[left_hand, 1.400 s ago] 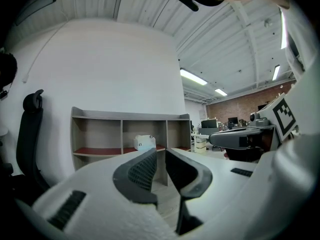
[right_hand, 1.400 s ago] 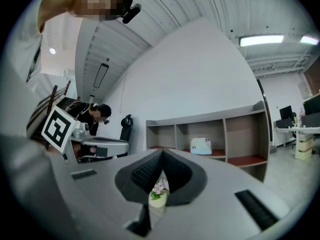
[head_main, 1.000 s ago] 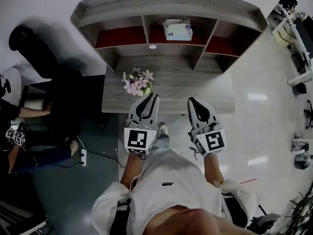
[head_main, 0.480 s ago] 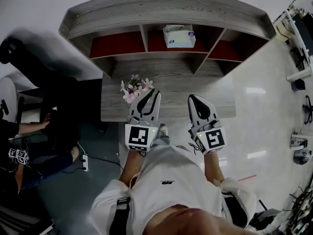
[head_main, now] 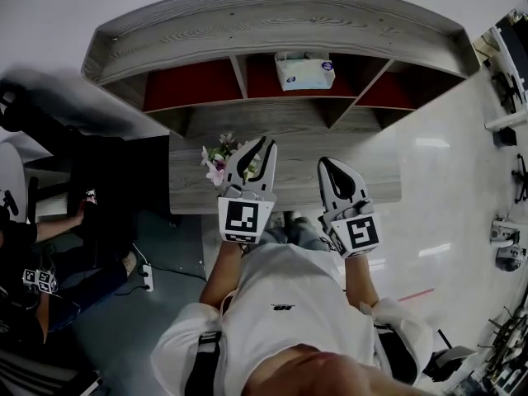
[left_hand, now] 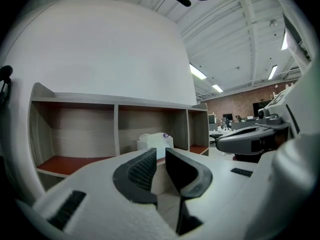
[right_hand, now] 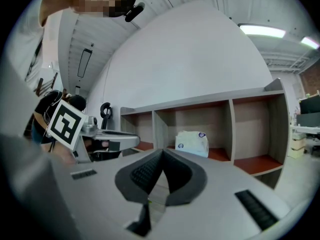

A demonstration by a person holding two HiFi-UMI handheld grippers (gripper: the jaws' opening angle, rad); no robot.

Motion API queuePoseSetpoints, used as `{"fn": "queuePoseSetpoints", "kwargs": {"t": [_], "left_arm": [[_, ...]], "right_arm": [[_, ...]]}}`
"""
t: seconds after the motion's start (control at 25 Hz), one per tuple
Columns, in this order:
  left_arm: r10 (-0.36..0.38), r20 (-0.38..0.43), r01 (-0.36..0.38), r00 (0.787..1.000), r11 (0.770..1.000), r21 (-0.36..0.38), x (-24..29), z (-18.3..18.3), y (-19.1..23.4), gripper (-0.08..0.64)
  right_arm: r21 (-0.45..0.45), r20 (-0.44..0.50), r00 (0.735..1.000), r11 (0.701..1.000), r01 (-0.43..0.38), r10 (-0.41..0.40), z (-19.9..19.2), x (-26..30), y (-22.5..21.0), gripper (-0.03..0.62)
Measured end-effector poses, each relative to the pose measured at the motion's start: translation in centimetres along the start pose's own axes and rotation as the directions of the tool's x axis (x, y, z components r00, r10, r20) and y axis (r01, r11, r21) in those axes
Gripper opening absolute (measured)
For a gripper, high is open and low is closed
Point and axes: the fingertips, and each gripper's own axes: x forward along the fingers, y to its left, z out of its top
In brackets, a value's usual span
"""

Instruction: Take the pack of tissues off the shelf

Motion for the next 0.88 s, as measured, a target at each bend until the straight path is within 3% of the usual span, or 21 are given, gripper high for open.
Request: {"fn": "queuePoseSetpoints", "kwargs": {"t": [0.88], "left_arm": [[0.045,-0.059,-0.045,0.997,0.999,-0.003,10.2,-2.3,2.3,0.072]], "right_arm": [[0.011,-0.086,0.994,0.998,-0.062,0.063,-2.4,6.4,-5.1,0.025]]}}
